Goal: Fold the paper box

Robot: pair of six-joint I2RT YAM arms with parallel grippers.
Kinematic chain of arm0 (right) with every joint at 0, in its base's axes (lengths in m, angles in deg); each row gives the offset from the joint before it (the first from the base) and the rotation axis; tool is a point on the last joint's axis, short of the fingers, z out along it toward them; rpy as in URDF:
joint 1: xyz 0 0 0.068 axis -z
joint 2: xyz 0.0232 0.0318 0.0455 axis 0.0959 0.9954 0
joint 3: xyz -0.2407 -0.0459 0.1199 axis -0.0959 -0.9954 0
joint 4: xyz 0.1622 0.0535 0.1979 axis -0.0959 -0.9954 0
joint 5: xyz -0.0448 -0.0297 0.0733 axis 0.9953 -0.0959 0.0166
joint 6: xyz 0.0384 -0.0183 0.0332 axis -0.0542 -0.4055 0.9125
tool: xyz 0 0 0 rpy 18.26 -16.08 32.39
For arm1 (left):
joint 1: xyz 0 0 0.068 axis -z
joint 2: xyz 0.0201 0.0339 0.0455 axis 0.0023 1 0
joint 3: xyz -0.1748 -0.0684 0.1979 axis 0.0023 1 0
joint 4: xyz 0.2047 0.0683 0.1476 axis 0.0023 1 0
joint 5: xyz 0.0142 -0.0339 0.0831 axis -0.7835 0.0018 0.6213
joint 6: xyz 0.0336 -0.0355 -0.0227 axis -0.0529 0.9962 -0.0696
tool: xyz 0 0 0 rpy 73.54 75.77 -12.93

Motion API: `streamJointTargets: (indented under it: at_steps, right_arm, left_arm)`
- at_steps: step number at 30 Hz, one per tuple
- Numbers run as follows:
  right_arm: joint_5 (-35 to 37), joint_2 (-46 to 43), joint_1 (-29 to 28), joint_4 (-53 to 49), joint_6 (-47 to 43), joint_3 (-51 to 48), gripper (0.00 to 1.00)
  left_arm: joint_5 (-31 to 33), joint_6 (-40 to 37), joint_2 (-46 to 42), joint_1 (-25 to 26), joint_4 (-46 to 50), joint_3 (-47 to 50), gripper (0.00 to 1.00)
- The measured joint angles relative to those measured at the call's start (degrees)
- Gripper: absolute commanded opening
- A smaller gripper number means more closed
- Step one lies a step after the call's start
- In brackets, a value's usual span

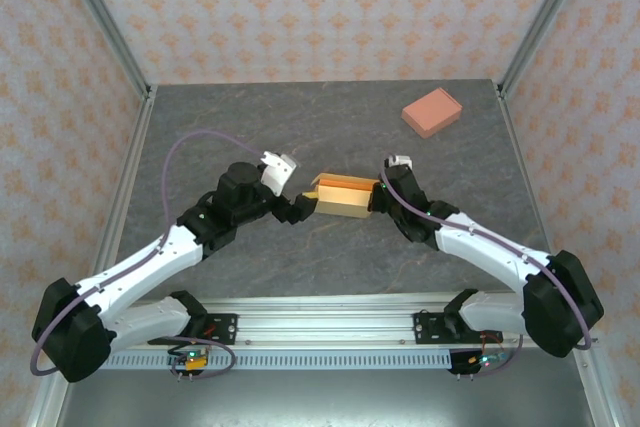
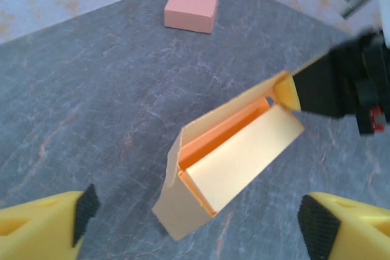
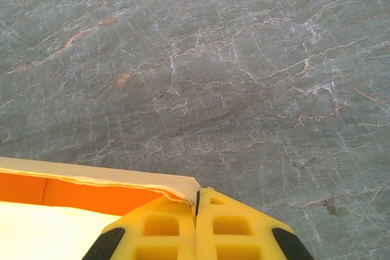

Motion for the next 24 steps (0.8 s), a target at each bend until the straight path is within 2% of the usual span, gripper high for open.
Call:
streamJointTargets:
  at_steps: [7,11,14,15,17,18,21,24]
  right_arm:
    - [2.4,1.3,-0.8,-0.7,0.9,0.5,0.0]
    - [3.3,2.1,-2.0,-1.1,0.8,1.4,0.0]
    - [3.7,2.4,-2.3,-1.4,0.8,1.6,0.0]
    - [3.9,2.5,-2.3,-1.5,0.9,1.6,0.0]
    - [4.1,2.5,-2.3,-1.7,0.8,1.7,0.0]
    - [4.1,2.5,-2.3,-1.9,0.8,1.8,0.0]
    - [4.1,2.7,-2.3,-2.1,0.8,2.1,0.0]
    - [4.1,3.0,-2.3,-2.2,0.8,2.3,0.0]
  left_arm:
    - [4.9,2.8,9.3,1.4,-0.3,-3.0,0.62]
    - [6.5,2.8,16.0,2.1,0.8,-7.7,0.59]
    - [7.6,2.8,17.0,2.3,0.8,-8.7,0.6]
    - [8.2,2.9,17.0,2.3,0.8,-8.8,0.55]
    - [9.1,2.9,17.0,2.3,0.8,-9.2,0.39]
    - [9.5,2.8,17.0,2.3,1.2,-9.7,0.36]
    - [9.4,1.5,17.7,2.3,2.5,-12.0,0.34]
    - [8.0,0.2,19.3,2.3,3.9,-14.3,0.28]
